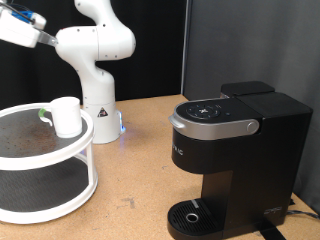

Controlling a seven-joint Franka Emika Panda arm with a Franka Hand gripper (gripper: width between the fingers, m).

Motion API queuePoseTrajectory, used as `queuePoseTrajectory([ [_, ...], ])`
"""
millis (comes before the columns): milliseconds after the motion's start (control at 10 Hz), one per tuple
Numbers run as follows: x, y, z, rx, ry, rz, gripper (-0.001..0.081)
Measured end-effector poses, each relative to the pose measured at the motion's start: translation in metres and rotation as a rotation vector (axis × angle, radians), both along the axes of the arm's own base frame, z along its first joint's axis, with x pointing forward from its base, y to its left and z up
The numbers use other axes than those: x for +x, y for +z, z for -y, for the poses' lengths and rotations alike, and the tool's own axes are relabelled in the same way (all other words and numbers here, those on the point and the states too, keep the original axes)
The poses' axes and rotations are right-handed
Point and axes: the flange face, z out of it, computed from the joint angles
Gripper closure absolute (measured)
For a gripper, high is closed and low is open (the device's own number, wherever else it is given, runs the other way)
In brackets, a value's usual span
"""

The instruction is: Make a cup of coffee with the keurig machine

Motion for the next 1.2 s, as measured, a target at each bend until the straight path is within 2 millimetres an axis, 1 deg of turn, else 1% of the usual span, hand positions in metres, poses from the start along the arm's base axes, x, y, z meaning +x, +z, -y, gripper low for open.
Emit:
queuePoseTrajectory([
  [200,-0.018,0.0,0.029,0.007,-0.026,0.003,0.0806],
  [300,-0.024,-0.004,0.041,-0.007,-0.043,-0.006,0.0806],
  [500,-0.027,-0.023,0.057,-0.058,-0.069,-0.067,0.0806],
  [800,-0.022,-0.054,0.069,-0.115,-0.082,-0.097,0.0806],
  [1000,-0.02,-0.074,0.072,-0.118,-0.106,-0.081,0.0536],
  [1100,-0.019,-0.084,0.071,-0.113,-0.123,-0.071,0.0536],
  [1200,-0.017,-0.094,0.07,-0.114,-0.138,-0.073,0.0399],
])
